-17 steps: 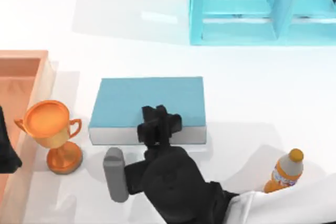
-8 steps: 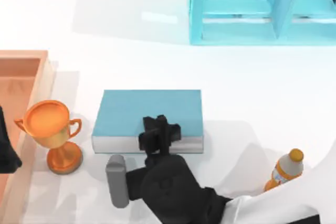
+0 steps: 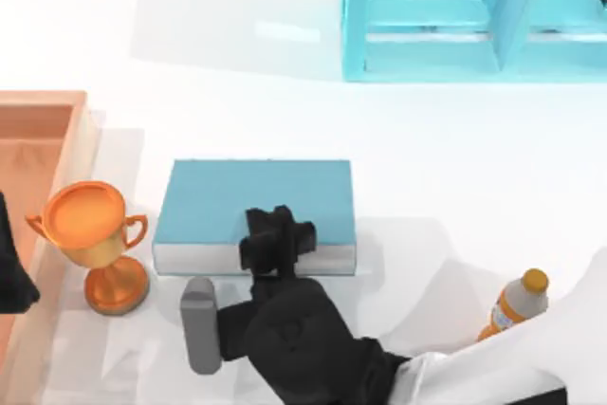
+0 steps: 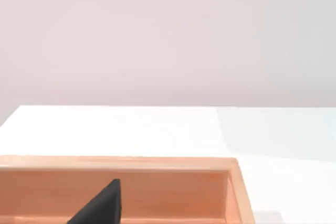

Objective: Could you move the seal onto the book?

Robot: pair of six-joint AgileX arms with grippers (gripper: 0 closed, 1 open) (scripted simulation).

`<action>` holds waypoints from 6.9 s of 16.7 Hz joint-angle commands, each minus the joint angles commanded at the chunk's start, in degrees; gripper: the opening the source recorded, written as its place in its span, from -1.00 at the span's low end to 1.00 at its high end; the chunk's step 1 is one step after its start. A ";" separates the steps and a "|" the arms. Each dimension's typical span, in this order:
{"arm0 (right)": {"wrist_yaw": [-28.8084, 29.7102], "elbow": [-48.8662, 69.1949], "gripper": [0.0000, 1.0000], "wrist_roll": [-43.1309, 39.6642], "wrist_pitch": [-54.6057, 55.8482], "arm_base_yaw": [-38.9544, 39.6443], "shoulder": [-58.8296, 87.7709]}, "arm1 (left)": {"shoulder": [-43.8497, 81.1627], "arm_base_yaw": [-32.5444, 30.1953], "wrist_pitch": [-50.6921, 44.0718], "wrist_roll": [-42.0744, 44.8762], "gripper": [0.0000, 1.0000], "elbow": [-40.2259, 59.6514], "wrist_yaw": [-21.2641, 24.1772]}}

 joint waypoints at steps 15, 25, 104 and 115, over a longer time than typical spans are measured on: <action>0.00 0.00 1.00 0.00 0.00 0.00 0.00 | 0.00 0.00 0.00 0.00 1.00 0.00 0.00; 4.80 -0.93 1.00 3.87 -5.58 5.50 -0.41 | 0.00 0.00 0.00 0.00 1.00 0.00 0.00; -44.70 -45.80 1.00 69.25 -48.51 -67.05 -114.75 | 103.91 15.00 -71.13 16.31 1.00 87.70 0.32; -44.70 -45.80 1.00 69.25 -48.51 -67.05 -114.75 | 107.30 15.25 -68.63 16.60 1.00 86.05 0.32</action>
